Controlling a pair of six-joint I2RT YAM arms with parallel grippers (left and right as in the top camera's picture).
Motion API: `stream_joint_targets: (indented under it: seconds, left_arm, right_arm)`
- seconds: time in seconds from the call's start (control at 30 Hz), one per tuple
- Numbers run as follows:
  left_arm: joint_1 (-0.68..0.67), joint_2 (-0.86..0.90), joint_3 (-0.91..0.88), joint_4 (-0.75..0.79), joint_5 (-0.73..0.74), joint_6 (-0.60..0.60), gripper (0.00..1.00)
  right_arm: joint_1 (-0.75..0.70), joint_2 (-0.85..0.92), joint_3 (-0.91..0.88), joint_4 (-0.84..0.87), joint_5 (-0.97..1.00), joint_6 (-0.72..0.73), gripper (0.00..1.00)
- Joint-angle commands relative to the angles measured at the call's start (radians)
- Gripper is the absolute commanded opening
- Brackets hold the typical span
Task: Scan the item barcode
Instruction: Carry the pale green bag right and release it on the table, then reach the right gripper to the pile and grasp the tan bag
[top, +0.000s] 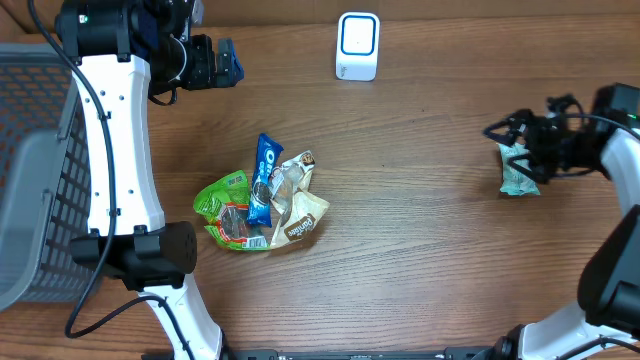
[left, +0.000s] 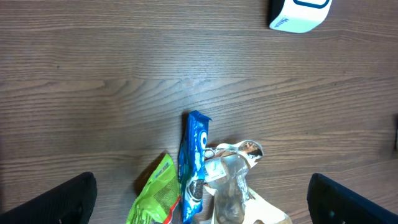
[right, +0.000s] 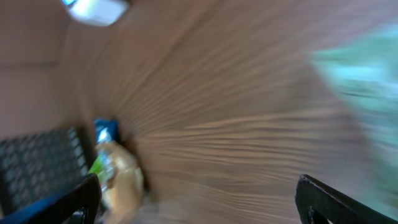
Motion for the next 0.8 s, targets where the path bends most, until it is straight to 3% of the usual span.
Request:
stream_joint_targets:
  seconds: [0.0,0.2,0.4,0.77]
  left_arm:
    - [-0.007,-0.005,-0.004,0.002,-0.002,-0.018,1.00]
    - [-0.007,-0.005,-0.004,0.002,-0.002,-0.018,1.00]
    - [-0.007,-0.005,-0.004,0.002,-0.002,-0.018,1.00]
    - [-0.007,-0.005,-0.004,0.002,-0.002,-0.018,1.00]
  right_arm:
    - [0.124,-0.017,0.031,0.034,-0.114,0.018,1.00]
    - [0.397,-0.016,0.031,0.247,0.007,0.191,1.00]
    - [0.632,0.035,0.032,0.420,0.070,0.259,1.00]
    - [0.869,0.222,0.033,0.446,0.082,0.284,1.00]
